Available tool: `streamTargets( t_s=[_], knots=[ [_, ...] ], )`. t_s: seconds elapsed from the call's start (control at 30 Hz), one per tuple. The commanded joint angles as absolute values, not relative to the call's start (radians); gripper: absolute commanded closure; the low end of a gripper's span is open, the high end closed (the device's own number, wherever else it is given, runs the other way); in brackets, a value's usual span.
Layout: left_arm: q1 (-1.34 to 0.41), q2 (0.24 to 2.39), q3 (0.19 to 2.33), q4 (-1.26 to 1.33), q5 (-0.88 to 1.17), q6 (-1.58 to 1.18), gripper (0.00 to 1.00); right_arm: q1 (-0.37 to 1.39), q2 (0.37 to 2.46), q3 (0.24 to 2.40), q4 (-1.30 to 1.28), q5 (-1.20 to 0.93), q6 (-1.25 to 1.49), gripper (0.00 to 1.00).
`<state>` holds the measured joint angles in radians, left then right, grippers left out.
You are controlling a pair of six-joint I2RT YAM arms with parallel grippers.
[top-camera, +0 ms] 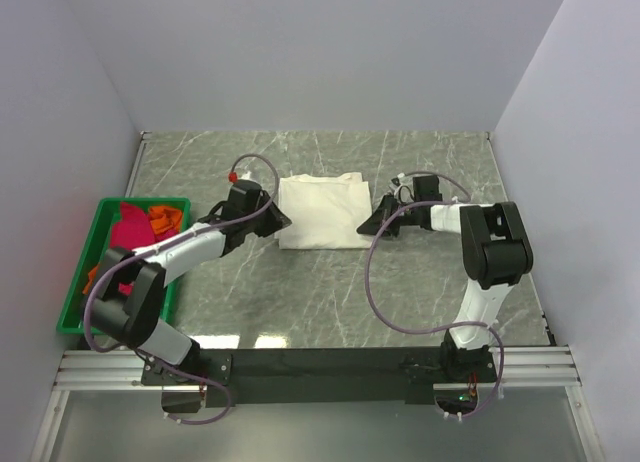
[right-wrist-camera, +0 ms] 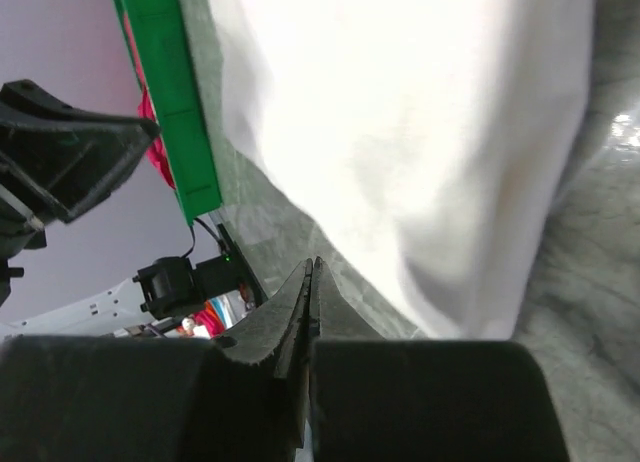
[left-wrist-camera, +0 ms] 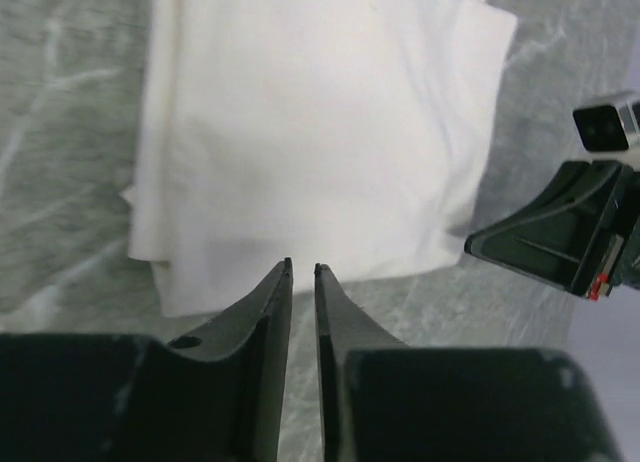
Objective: Fold and stack the t-shirts
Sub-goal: Neatly place the folded tshirt to the corner
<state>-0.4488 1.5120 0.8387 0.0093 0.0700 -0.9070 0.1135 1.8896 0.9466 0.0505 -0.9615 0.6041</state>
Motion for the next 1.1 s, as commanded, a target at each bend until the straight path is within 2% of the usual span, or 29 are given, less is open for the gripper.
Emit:
streamTargets(
  t_s=[0.0, 0.33, 0.57, 0.67, 0.83, 0.9, 1.07],
  knots=[
    [-0.486, 1.492, 0.858, -0.023, 0.043, -0.897, 0.81, 0.118, 1.835, 0.936, 0.078, -0.962, 0.589, 0.99],
    [-0.436, 1.675, 0.716, 0.112, 0.043, -0.989, 0.96, 0.103, 1.950, 0.914, 0.095, -0.919, 0.578, 1.00],
    [-0.408, 1.640, 0.677, 0.071, 0.026, -1.000, 0.97, 0.081, 1.922, 0.917, 0.106, -0.922, 0.581, 1.00],
    [-0.408, 1.579, 0.701, 0.040, 0.023, -0.982, 0.93, 0.083, 1.870, 0.945, 0.133, -0.933, 0.621, 1.00],
    [-0.405, 1.565, 0.891, 0.003, 0.028, -0.920, 0.84, 0.083, 1.861, 1.087, 0.156, -0.945, 0.664, 1.00],
    [-0.391, 1.614, 0.996, 0.003, 0.041, -0.893, 0.80, 0.083, 1.903, 1.168, 0.170, -0.940, 0.690, 0.99],
    [-0.367, 1.855, 1.254, -0.034, 0.093, -0.838, 0.80, 0.083, 2.038, 1.327, 0.225, -0.939, 0.771, 0.99]
  ],
)
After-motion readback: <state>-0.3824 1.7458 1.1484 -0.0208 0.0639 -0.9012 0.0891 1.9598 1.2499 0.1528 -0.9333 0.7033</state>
